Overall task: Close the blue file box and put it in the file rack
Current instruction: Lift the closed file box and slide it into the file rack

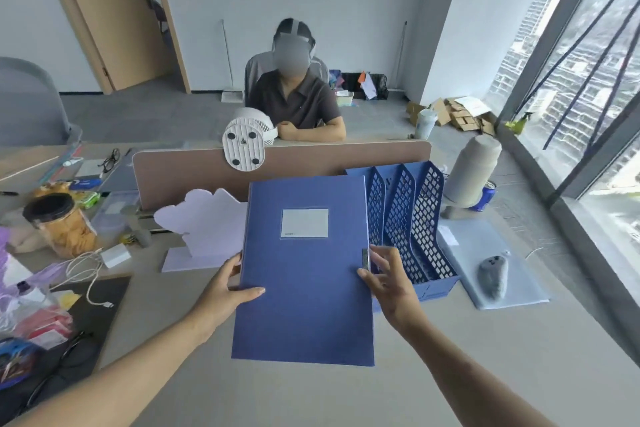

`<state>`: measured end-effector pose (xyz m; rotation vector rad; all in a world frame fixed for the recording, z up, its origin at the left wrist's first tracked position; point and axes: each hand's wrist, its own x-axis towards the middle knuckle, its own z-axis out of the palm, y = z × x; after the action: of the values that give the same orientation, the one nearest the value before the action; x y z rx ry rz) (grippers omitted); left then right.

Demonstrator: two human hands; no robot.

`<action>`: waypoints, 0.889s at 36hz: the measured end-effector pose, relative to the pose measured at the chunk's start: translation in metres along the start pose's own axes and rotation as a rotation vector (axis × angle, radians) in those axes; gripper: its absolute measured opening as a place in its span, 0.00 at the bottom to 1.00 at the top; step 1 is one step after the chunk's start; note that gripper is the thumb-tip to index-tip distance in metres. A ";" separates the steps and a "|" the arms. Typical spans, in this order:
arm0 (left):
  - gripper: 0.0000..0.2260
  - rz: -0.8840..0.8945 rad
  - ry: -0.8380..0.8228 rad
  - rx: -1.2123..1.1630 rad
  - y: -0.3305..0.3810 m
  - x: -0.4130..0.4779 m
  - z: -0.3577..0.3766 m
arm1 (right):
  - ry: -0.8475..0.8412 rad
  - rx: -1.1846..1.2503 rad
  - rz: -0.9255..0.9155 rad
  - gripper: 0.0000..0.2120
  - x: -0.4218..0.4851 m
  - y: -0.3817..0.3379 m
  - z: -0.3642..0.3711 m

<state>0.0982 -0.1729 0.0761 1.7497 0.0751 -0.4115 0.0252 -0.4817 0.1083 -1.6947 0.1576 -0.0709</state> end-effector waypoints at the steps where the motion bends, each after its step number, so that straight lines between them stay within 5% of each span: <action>1: 0.34 0.028 -0.017 0.030 0.008 0.004 0.006 | 0.006 -0.022 -0.037 0.18 -0.002 -0.007 -0.010; 20: 0.53 0.529 -0.424 0.475 0.149 0.066 0.176 | 0.420 -0.402 -0.285 0.47 -0.067 -0.054 -0.139; 32: 0.55 0.457 -0.457 0.542 0.176 0.107 0.208 | 0.578 -0.586 -0.245 0.47 -0.039 -0.053 -0.117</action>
<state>0.1980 -0.4304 0.1739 2.0756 -0.8145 -0.5093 -0.0259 -0.5840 0.1779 -2.2327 0.4320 -0.7643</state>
